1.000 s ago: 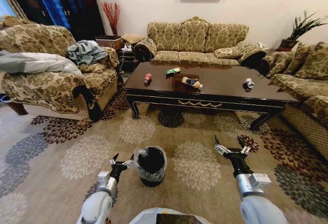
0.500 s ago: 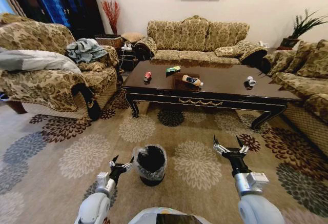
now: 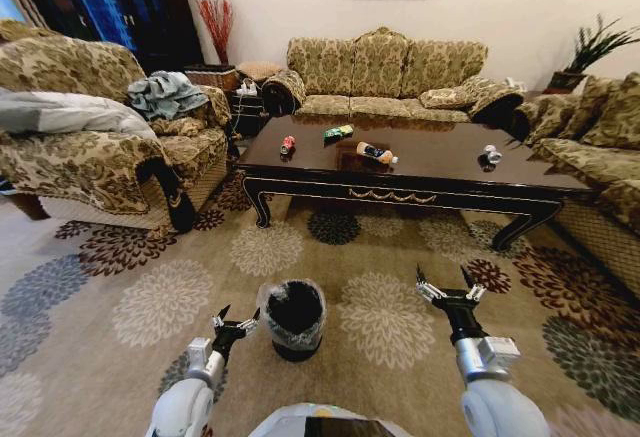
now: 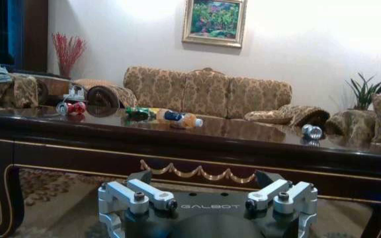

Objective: Move to the front of the table and place the trash on the table into the trash bin.

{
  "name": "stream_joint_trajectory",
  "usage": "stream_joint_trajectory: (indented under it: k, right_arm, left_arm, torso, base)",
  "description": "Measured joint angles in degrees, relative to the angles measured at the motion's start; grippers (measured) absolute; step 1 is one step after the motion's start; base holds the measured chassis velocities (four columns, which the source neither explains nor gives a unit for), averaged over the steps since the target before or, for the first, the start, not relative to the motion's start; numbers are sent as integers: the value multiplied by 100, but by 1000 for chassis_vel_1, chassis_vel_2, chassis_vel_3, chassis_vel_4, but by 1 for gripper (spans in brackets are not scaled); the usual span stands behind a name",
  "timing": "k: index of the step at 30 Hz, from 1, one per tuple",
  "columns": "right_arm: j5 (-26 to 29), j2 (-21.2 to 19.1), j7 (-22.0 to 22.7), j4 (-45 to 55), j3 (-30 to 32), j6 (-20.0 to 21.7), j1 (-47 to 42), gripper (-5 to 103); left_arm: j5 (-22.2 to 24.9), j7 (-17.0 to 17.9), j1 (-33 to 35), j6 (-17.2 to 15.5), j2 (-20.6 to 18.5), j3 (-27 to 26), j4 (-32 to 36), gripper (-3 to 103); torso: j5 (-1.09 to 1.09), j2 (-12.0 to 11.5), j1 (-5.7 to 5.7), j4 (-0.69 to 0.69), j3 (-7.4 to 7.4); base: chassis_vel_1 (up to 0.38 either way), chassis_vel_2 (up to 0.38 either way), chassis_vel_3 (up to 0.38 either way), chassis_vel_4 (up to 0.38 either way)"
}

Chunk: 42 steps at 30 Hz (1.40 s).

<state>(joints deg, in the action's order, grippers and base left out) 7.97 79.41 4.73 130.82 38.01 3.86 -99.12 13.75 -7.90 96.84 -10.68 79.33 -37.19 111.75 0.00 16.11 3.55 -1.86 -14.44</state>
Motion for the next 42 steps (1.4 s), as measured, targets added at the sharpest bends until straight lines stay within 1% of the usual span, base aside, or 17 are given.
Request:
stream_joint_trajectory:
  k: [7, 10, 11, 12, 13, 14, 15, 16, 17, 20, 23, 24, 26, 28, 34, 38, 42]
  right_arm:
    - [29, 5, 17, -23, -26, -6, -10, 100]
    - [34, 3, 17, -32, -26, -12, -8, 100]
    - [39, 6, 20, -37, -26, -20, -5, 100]
    - [40, 12, 22, -38, -27, -26, -5, 100]
    - [40, 12, 22, -38, -27, -26, -5, 100]
    - [40, 17, 24, -38, -27, -31, -6, 100]
    - [45, 26, 26, -38, -25, -49, -20, 100]
    - [55, 29, 26, -40, -11, -80, -42, 100]
    - [55, 29, 26, -40, -11, -80, -42, 100]
    - [105, 38, 26, -96, 67, -173, -102, 100]
    - [128, 47, 22, -130, 101, -229, -137, 100]
    - [142, 67, 15, -152, 124, -273, -165, 100]
    - [149, 80, 13, -162, 132, -293, -179, 100]
    - [166, 104, 9, -197, 145, -342, -207, 100]
    - [173, 116, 0, -299, 154, -391, -216, 100]
    - [173, 105, -1, -369, 155, -406, -212, 100]
    - [167, 93, 0, -415, 157, -421, -212, 100]
  left_arm:
    - [11, 24, -19, -5, 26, 141, -52, 100]
    - [12, 137, -39, -123, 61, 272, -34, 100]
    - [-46, 432, -91, -425, 118, 474, 24, 100]
    - [-81, 577, -114, -613, 140, 555, 53, 100]
    - [-81, 577, -114, -613, 140, 555, 53, 100]
    - [-92, 755, -147, -882, 176, 655, 98, 100]
    - [-26, 1042, -210, -1353, 218, 807, 194, 100]
    - [43, 1216, -253, -1631, 235, 903, 271, 100]
    - [43, 1216, -253, -1631, 235, 903, 271, 100]
    - [139, 1549, -383, -2034, 257, 1073, 400, 100]
    - [261, 1750, -489, -2125, 255, 1146, 412, 100]
    - [427, 1983, -610, -2198, 241, 1208, 412, 100]
    - [558, 2123, -676, -2232, 223, 1235, 414, 100]
    - [878, 2486, -800, -2317, 176, 1332, 434, 100]
    - [1058, 2732, -1006, -2483, 167, 1495, 448, 100]
    - [1407, 2954, -1212, -2598, 124, 1647, 418, 100]
    - [1477, 3000, -1351, -2643, 56, 1705, 325, 100]
  torso:
    - [0, -152, -43, 0, 109]
    - [0, -201, -58, 0, 142]
    - [0, -247, -77, 0, 170]
    - [1, -262, -84, 0, 177]
    - [1, -262, -84, 0, 177]
    - [1, -273, -88, 0, 183]
    - [0, -291, -93, 0, 196]
    - [1, -310, -100, 0, 208]
    - [1, -310, -100, 0, 208]
    - [1, -379, -123, 0, 255]
    - [1, -418, -133, 0, 284]
    - [0, -463, -143, 0, 317]
    - [1, -493, -152, 1, 337]
    - [0, -546, -172, 0, 369]
    - [1, -576, -187, 1, 386]
    - [0, -574, -187, 0, 383]
    - [1, -567, -186, 1, 378]
  base:
    - [0, 0, 0, 0]
    - [0, 0, 0, 0]
    - [0, 0, 0, 0]
    - [0, 0, 0, 0]
    - [0, 0, 0, 0]
    - [0, 0, 0, 0]
    - [0, 0, 0, 0]
    - [0, 0, 0, 0]
    - [0, 0, 0, 0]
    - [0, 0, 0, 0]
    - [0, 0, 0, 0]
    - [0, 0, 0, 0]
    - [0, 0, 0, 0]
    - [0, 0, 0, 0]
    - [0, 0, 0, 0]
    - [0, 0, 0, 0]
    - [0, 0, 0, 0]
